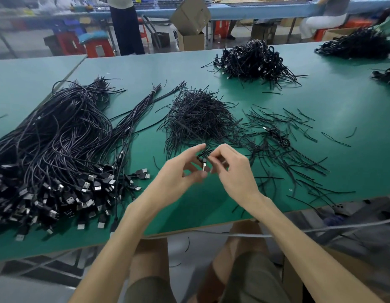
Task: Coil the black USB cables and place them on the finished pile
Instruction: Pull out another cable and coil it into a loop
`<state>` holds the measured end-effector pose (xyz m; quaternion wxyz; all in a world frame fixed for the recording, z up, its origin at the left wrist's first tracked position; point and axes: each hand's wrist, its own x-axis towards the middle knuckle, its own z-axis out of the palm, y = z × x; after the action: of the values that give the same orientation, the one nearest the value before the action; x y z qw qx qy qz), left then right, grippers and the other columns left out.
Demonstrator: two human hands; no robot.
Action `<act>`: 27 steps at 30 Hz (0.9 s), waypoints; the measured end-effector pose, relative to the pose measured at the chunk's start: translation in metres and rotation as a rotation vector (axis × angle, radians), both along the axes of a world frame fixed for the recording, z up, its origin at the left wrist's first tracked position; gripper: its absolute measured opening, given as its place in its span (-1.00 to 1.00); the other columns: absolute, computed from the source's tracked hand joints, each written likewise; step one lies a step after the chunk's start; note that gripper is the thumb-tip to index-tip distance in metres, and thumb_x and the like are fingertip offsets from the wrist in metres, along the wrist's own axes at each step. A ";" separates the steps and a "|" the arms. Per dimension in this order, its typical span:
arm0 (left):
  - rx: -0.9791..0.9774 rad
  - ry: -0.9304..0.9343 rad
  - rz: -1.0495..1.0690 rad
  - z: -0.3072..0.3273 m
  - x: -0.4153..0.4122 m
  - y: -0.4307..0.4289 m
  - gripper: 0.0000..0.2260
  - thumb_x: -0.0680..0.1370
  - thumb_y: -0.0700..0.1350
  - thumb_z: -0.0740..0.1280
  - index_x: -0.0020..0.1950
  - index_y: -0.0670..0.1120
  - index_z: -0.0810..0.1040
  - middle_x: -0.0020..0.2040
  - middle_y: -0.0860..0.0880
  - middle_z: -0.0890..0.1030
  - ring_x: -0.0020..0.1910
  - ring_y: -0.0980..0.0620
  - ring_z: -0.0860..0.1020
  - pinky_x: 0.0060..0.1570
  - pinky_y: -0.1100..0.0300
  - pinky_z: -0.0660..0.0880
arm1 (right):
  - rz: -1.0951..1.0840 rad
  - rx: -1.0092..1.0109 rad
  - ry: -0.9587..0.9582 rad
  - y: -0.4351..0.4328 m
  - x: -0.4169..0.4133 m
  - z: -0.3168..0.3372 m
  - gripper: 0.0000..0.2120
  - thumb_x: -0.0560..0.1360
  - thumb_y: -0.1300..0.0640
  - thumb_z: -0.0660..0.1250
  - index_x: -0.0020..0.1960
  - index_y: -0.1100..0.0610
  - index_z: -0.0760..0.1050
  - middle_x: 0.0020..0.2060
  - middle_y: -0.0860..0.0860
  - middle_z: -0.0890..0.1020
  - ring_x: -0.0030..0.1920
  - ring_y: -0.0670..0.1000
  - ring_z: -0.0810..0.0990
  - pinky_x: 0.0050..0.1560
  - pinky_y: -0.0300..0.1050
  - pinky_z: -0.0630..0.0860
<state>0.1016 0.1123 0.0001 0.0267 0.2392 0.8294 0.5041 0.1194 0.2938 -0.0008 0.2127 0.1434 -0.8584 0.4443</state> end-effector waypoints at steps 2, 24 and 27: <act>0.000 0.116 0.102 0.003 -0.003 -0.002 -0.57 0.56 -0.31 0.41 0.35 0.09 0.56 -0.11 0.11 0.62 -0.19 0.12 0.62 -0.11 0.22 0.49 | 0.028 -0.082 -0.016 -0.006 0.001 0.003 -0.87 0.61 0.26 0.35 -0.12 0.20 0.51 -0.26 0.00 0.58 -0.25 0.01 0.57 -0.21 -0.09 0.50; -0.389 0.389 0.276 0.031 -0.004 0.003 -0.72 0.72 0.05 0.12 -0.11 -0.08 0.37 -0.28 0.04 0.59 -0.24 0.01 0.46 0.05 0.09 0.32 | 0.066 0.111 0.152 -0.021 0.003 0.012 -0.83 0.64 0.27 0.29 -0.13 0.25 0.45 -0.21 0.03 0.47 -0.29 0.07 0.41 -0.21 0.00 0.43; -0.246 0.138 0.243 0.037 -0.008 0.003 -0.86 0.69 0.02 0.22 0.02 -0.03 0.44 -0.41 0.02 0.62 -0.44 0.11 0.45 -0.26 0.21 0.34 | 0.013 0.343 0.343 -0.021 0.002 0.013 -0.83 0.64 0.30 0.27 -0.14 0.26 0.49 -0.23 0.09 0.50 -0.31 0.14 0.43 -0.21 0.02 0.46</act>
<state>0.0933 0.1154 0.0370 -0.0623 0.1664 0.9075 0.3806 0.1214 0.2730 0.0126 0.3249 0.2565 -0.8717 0.2623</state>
